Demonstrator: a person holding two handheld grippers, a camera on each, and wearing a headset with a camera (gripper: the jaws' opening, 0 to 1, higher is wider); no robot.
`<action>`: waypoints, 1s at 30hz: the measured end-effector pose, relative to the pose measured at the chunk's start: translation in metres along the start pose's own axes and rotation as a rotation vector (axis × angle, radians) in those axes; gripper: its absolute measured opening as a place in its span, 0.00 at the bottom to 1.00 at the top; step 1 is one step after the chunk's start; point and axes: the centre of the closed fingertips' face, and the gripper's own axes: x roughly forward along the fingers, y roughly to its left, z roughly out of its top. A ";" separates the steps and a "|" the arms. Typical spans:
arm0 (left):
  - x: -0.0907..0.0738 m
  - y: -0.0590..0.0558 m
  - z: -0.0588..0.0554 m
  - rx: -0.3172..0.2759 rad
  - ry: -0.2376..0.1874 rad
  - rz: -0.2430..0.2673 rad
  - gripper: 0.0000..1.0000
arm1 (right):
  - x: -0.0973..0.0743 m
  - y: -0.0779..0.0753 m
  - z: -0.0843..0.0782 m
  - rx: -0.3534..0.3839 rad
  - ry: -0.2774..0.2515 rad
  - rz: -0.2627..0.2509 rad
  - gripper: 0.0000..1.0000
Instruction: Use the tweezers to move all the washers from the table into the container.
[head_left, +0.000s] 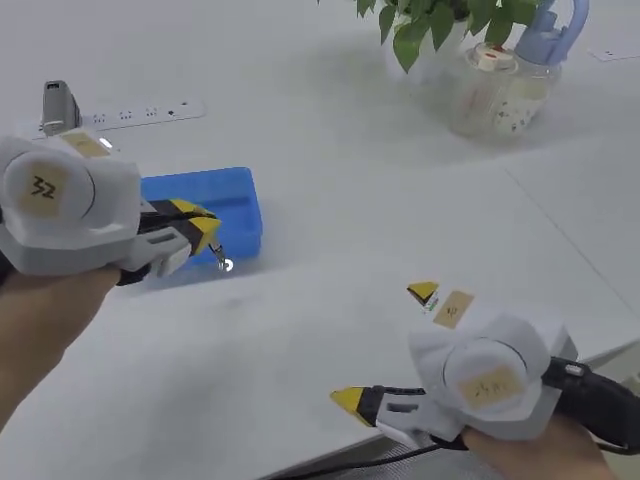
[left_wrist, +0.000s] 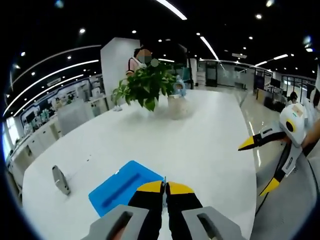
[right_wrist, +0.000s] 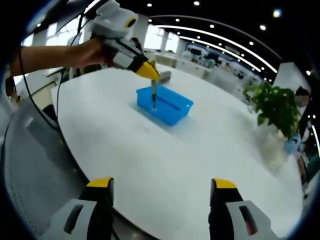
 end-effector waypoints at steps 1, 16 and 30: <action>-0.001 0.002 0.003 0.004 -0.004 0.002 0.00 | 0.000 0.000 0.000 -0.001 0.002 0.000 0.77; 0.011 0.031 0.020 0.040 -0.031 0.021 0.00 | 0.001 0.000 -0.001 -0.004 0.008 -0.005 0.78; 0.040 0.046 -0.007 -0.003 0.026 0.018 0.00 | 0.002 0.000 -0.003 -0.005 0.025 -0.001 0.78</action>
